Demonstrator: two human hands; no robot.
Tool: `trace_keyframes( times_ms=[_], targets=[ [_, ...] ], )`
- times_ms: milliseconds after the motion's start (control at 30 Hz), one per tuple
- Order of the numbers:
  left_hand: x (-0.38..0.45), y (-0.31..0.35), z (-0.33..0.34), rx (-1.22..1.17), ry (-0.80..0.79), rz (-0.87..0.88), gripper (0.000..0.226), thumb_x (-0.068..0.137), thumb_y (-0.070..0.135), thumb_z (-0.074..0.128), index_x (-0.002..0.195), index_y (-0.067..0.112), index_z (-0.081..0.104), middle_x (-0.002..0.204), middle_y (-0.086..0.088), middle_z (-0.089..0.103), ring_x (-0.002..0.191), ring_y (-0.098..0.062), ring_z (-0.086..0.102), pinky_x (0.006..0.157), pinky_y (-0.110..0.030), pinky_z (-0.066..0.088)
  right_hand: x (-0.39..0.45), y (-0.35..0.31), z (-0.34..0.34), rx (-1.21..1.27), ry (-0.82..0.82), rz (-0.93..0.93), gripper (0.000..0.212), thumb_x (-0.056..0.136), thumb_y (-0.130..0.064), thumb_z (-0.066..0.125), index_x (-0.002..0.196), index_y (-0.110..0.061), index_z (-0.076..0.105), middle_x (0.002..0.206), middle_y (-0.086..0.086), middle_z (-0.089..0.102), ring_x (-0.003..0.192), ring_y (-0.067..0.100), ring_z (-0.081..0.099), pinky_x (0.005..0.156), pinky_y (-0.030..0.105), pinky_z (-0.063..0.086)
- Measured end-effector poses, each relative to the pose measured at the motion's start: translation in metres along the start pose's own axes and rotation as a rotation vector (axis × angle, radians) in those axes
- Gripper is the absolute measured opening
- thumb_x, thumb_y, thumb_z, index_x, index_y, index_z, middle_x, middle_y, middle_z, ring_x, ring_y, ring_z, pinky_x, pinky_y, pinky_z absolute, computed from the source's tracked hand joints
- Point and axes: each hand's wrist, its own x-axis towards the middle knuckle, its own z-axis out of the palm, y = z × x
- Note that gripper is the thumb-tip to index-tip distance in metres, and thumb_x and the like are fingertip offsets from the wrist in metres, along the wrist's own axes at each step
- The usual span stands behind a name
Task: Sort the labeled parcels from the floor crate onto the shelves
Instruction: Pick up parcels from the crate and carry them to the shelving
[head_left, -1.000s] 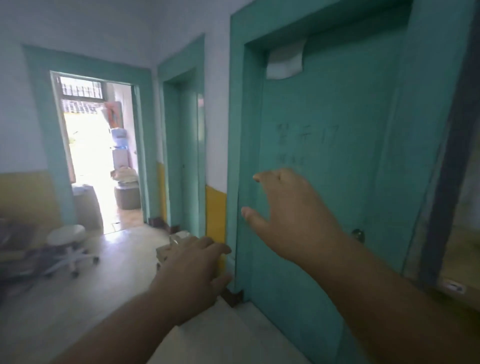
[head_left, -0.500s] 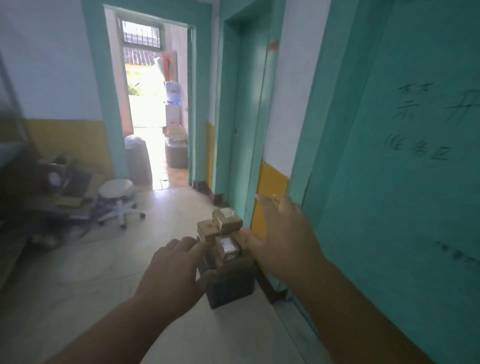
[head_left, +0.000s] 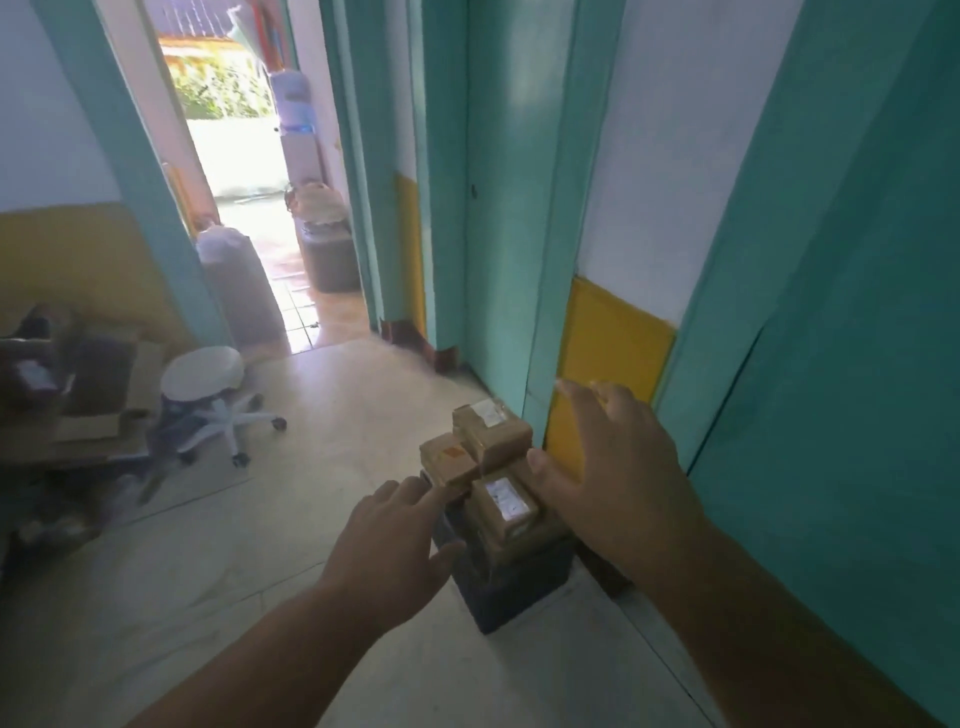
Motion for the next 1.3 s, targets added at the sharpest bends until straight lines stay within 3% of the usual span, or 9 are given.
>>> trace_keyframes(
  times_ms=[233, 467, 667, 933, 1100, 1200, 1300],
  targets=[
    [0.162, -0.039, 0.047, -0.042, -0.14, 0.112, 0.055, 0.091, 0.049, 0.058, 0.142, 0.038, 0.042, 0.142, 0.01, 0.048, 0.127, -0.014, 0.045, 0.105, -0.033, 0.041, 0.106, 0.037, 0.069, -0.028, 0.037, 0.121, 0.071, 0.09, -0.049, 0.061, 0.15, -0.024, 0.034, 0.147, 0.012, 0.045, 0.132, 0.029, 0.044, 0.102, 0.043, 0.042],
    [0.298, -0.105, 0.059, -0.02, -0.178, 0.173, 0.052, 0.094, 0.051, 0.051, 0.143, 0.039, 0.039, 0.142, 0.014, 0.046, 0.125, -0.011, 0.043, 0.106, -0.03, 0.039, 0.255, 0.046, 0.125, -0.009, 0.021, 0.14, 0.069, 0.093, -0.05, 0.057, 0.152, -0.026, 0.028, 0.152, 0.008, 0.038, 0.137, 0.024, 0.037, 0.108, 0.038, 0.036],
    [0.403, -0.181, 0.095, -0.058, -0.273, 0.223, 0.052, 0.093, 0.052, 0.052, 0.142, 0.043, 0.038, 0.142, 0.017, 0.046, 0.126, -0.009, 0.042, 0.107, -0.03, 0.036, 0.353, 0.029, 0.194, -0.021, 0.057, 0.223, 0.065, 0.091, -0.052, 0.052, 0.147, -0.023, 0.036, 0.147, 0.011, 0.046, 0.132, 0.027, 0.045, 0.105, 0.043, 0.044],
    [0.543, -0.284, 0.149, 0.007, -0.426, 0.525, 0.05, 0.095, 0.043, 0.053, 0.143, 0.035, 0.043, 0.139, 0.012, 0.051, 0.12, -0.011, 0.048, 0.101, -0.027, 0.041, 0.434, -0.001, 0.286, -0.112, 0.1, 0.547, 0.064, 0.094, -0.051, 0.048, 0.149, -0.022, 0.032, 0.15, 0.012, 0.043, 0.137, 0.029, 0.04, 0.108, 0.047, 0.042],
    [0.586, -0.301, 0.192, -0.032, -0.481, 0.576, 0.047, 0.092, 0.04, 0.057, 0.138, 0.029, 0.049, 0.131, 0.006, 0.057, 0.115, -0.017, 0.053, 0.096, -0.032, 0.044, 0.455, -0.005, 0.341, -0.156, 0.063, 0.675, 0.062, 0.095, -0.045, 0.054, 0.15, -0.025, 0.033, 0.151, 0.013, 0.041, 0.137, 0.031, 0.04, 0.106, 0.048, 0.042],
    [0.591, -0.316, 0.237, -0.009, -0.569, 0.641, 0.051, 0.092, 0.038, 0.056, 0.141, 0.03, 0.045, 0.134, 0.004, 0.055, 0.118, -0.021, 0.052, 0.098, -0.035, 0.043, 0.444, -0.002, 0.4, -0.105, 0.023, 0.782, 0.063, 0.095, -0.044, 0.055, 0.151, -0.031, 0.028, 0.151, 0.011, 0.04, 0.136, 0.029, 0.041, 0.099, 0.047, 0.049],
    [0.595, -0.346, 0.293, 0.021, -0.636, 0.584, 0.048, 0.092, 0.038, 0.055, 0.138, 0.028, 0.047, 0.13, 0.002, 0.057, 0.115, -0.022, 0.053, 0.096, -0.037, 0.047, 0.427, 0.002, 0.468, -0.051, -0.031, 0.853, 0.064, 0.095, -0.042, 0.057, 0.151, -0.034, 0.027, 0.151, 0.011, 0.04, 0.134, 0.028, 0.044, 0.095, 0.043, 0.053]
  ],
)
